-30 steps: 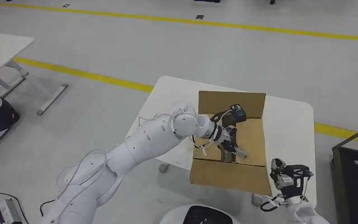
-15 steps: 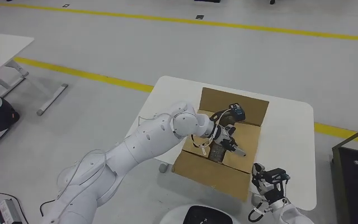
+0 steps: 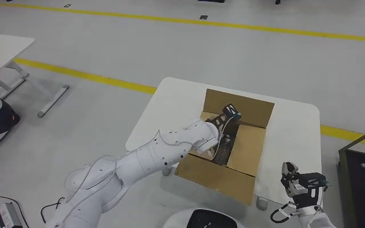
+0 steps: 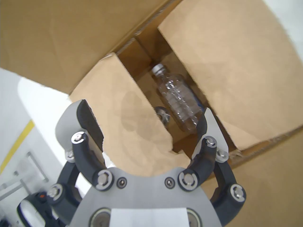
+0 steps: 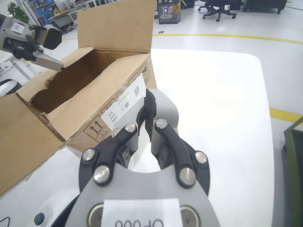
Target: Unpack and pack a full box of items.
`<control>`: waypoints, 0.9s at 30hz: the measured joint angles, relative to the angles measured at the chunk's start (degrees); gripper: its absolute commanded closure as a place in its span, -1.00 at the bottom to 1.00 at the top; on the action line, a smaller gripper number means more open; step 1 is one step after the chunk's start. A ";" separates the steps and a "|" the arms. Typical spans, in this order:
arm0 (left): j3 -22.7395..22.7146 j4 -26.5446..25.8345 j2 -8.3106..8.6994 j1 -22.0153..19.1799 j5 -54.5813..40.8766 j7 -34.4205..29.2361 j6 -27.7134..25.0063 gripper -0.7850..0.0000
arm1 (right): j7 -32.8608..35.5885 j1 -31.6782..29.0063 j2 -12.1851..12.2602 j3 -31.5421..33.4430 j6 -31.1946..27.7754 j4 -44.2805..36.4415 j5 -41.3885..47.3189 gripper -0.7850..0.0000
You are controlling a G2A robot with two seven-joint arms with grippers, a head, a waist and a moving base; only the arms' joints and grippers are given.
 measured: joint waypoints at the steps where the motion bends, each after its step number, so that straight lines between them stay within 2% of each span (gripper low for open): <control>1: 0.57 -0.09 -0.35 -0.16 2.15 -0.65 0.89 -1.00 | 0.14 -0.09 -0.02 -0.15 0.09 -0.13 0.08 1.00; 15: 1.52 -0.02 -0.59 -0.04 5.47 -0.89 0.45 -1.00 | 0.80 0.11 -0.07 -0.38 0.68 0.13 0.73 1.00; 19: 2.96 -0.72 -1.03 1.15 12.73 -2.33 -1.01 -1.00 | 0.83 -0.13 0.02 0.11 0.54 -0.16 0.85 1.00; 27: 7.04 1.72 -3.59 2.40 28.35 -9.85 3.09 -1.00 | 0.96 -0.79 0.07 0.64 1.27 -0.74 1.43 1.00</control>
